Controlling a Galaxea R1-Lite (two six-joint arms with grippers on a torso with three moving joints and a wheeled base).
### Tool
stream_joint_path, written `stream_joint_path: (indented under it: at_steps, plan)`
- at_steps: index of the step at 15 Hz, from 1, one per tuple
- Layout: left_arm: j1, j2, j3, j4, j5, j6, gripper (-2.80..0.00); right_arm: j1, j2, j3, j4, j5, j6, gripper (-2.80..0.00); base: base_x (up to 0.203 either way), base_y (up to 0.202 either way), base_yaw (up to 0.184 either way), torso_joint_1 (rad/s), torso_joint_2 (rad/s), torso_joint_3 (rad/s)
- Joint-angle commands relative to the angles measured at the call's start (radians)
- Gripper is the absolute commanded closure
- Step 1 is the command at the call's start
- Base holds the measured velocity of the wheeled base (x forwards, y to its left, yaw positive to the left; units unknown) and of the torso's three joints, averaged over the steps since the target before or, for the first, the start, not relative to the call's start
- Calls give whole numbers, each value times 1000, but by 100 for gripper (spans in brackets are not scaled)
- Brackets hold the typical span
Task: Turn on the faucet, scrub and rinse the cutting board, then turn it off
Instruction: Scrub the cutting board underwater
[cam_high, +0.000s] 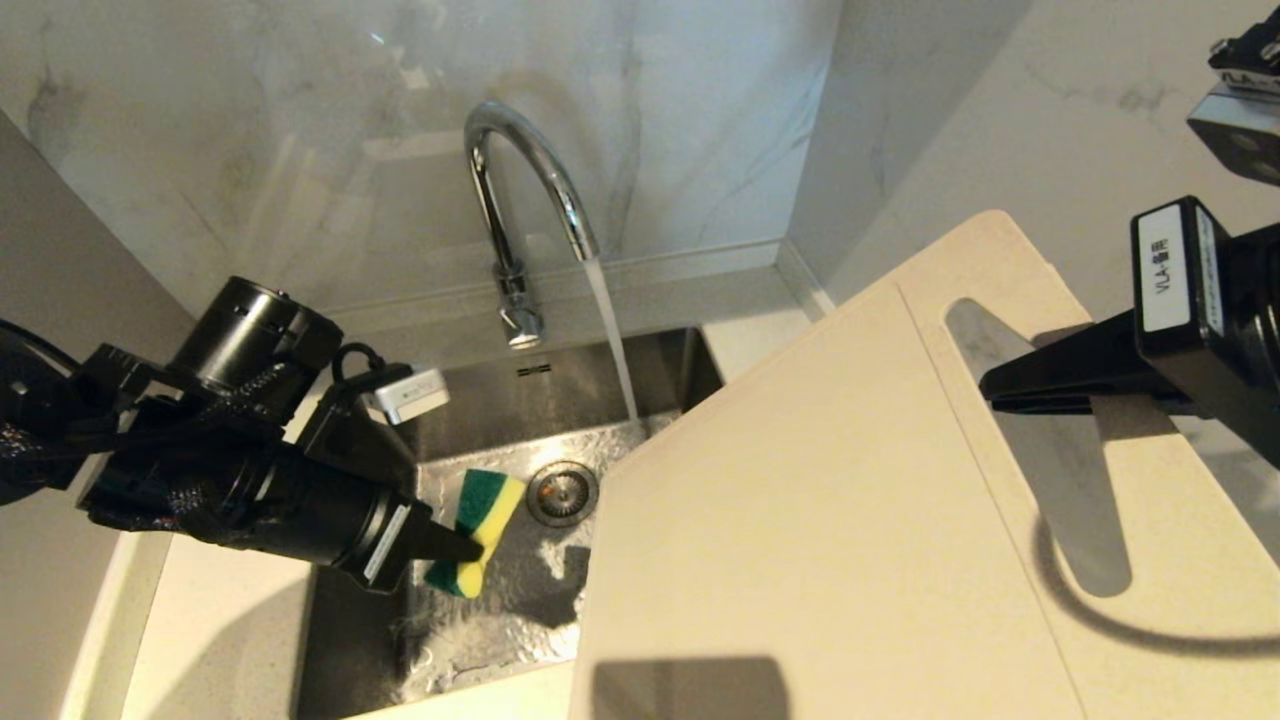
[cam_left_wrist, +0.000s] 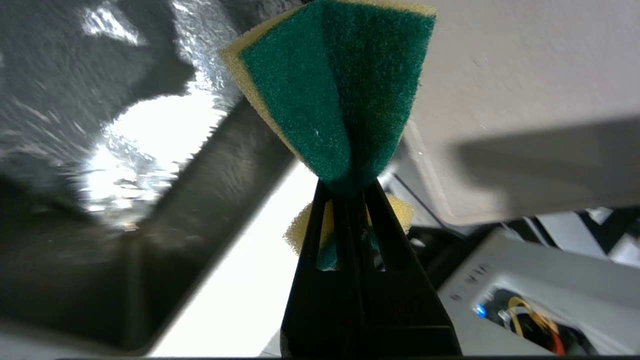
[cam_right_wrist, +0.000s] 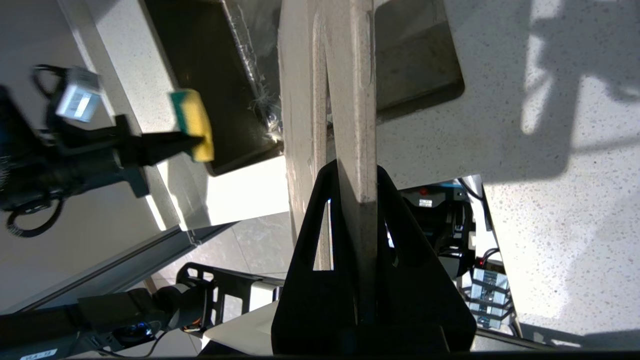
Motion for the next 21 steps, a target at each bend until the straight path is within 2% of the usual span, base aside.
stream_joint_path:
  at_steps: [1, 3, 5, 11, 14, 17, 21]
  plan:
    - [0, -40, -29, 1, 105, -2, 0, 0, 2, 0, 5, 0, -1, 0, 0, 0, 0, 0, 0, 0]
    - [-1, -43, -42, -4, 190, -3, 0, 0, 7, 0, 5, 0, 0, 0, 0, 0, 0, 0, 0, 0]
    - [-2, -52, -64, -4, 223, 0, 0, 0, 9, 0, 4, 0, 0, 0, 0, 0, 0, 0, 0, 0]
    - [-15, -44, -134, -1, 375, -3, 0, 1, 17, 0, 3, 2, 2, 0, 0, 0, 0, 0, 0, 0]
    - [-15, -42, -158, 1, 386, -32, 0, 0, 35, -6, -3, 1, 4, 0, 0, 0, 0, 0, 0, 0]
    - [-16, -50, -169, -2, 451, -58, 0, 0, 67, -5, -37, 0, 5, 0, 0, 0, 0, 0, 0, 0]
    - [-22, -76, -178, 4, 461, -63, 0, 0, 155, -67, -100, -33, 18, 0, 0, 0, 0, 0, 0, 0]
